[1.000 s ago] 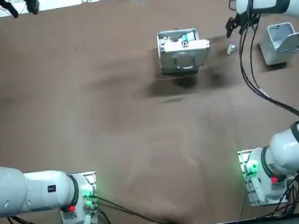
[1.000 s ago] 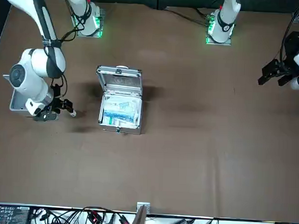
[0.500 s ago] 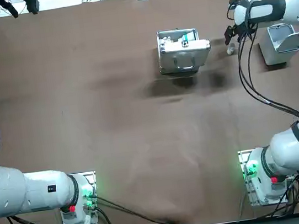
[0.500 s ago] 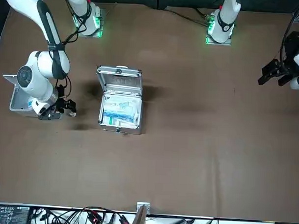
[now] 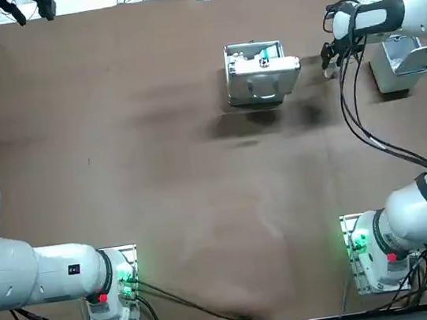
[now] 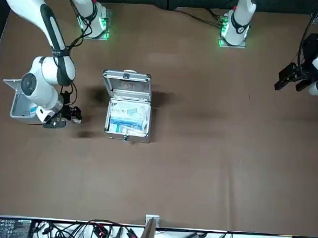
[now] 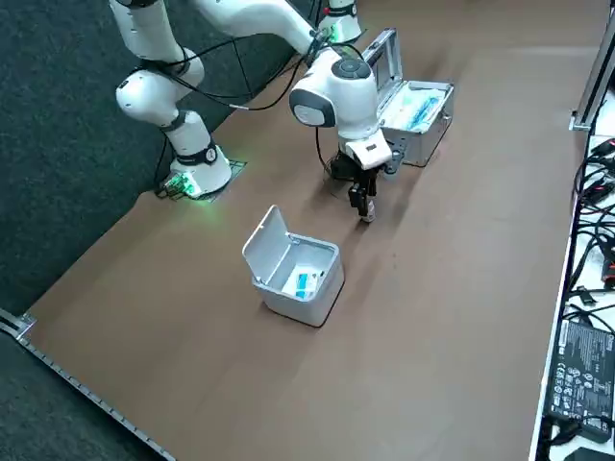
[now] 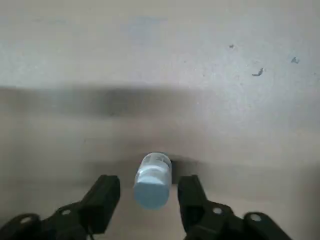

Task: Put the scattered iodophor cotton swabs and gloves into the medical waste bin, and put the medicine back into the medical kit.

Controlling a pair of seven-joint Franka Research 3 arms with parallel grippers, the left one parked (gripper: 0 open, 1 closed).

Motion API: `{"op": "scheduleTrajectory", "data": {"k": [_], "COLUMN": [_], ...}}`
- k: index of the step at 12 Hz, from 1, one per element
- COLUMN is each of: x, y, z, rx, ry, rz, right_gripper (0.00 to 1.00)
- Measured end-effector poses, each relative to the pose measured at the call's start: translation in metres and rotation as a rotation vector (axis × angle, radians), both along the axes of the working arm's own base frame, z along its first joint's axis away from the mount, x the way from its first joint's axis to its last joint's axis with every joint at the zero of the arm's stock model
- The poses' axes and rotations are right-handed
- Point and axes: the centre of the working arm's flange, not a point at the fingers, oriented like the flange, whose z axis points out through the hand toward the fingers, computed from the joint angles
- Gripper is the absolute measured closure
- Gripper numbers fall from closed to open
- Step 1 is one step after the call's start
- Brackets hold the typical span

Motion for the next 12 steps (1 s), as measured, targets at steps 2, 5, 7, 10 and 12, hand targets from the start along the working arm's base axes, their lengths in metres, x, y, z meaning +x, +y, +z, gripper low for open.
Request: {"op": "scheduleTrajectory", "data": {"k": [2,5,7,10,12], "x": [0.0,-0.001,0.002,0.017,0.034], "y": [0.0,0.0,-0.001,0.01,0.041], "z": [-0.003,-0.004,0.0,0.018,0.045], "rx": [0.001,0.001,0.0,0.001,0.005], "ry": [0.004,0.006,-0.004,-0.047,-0.068], "rz": [0.0,-0.001,-0.005,-0.027,-0.047], "right_gripper": [0.3,0.43,0.63,0.63,0.63]}}
